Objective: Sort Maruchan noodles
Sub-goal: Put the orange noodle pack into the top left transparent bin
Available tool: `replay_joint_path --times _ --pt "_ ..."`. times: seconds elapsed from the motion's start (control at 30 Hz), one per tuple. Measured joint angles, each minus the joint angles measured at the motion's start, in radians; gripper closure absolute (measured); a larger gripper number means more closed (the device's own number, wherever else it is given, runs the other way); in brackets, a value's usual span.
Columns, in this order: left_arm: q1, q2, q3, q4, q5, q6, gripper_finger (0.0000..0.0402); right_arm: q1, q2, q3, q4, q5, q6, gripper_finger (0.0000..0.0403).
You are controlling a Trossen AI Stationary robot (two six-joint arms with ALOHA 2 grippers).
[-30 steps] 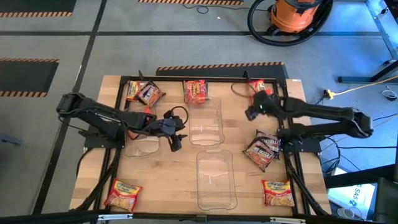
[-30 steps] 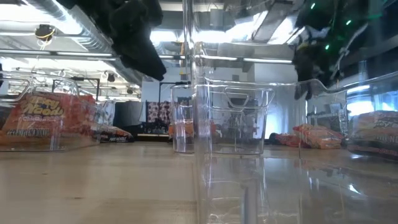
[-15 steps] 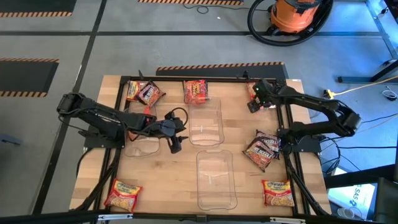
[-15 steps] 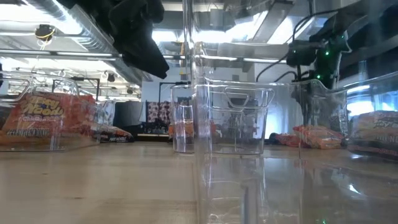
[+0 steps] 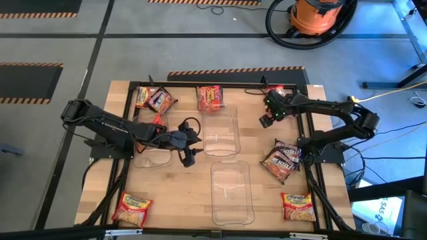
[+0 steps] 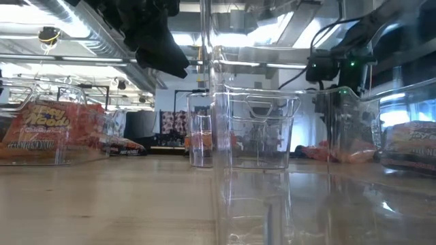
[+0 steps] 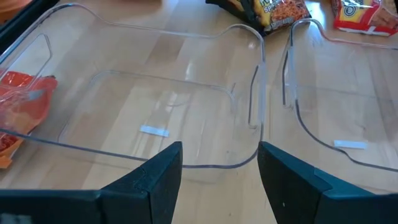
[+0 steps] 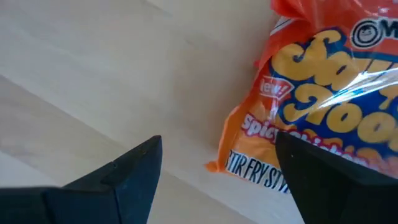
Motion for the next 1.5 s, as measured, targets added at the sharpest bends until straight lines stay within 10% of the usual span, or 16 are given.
replay_joint_path --times 0.43,0.8,1.5 --pt "0.000 0.000 0.000 0.009 0.000 -0.001 0.0200 0.099 -0.006 0.040 0.146 -0.213 -0.001 0.0104" --pt "0.000 0.000 0.000 0.010 0.000 -0.001 0.0200 0.026 -0.094 0.147 -0.174 0.160 -0.030 0.0104" --pt "-0.028 0.000 0.000 0.016 -0.022 0.006 0.0200 -0.042 -0.114 -0.038 0.001 -0.459 -0.011 0.0104"
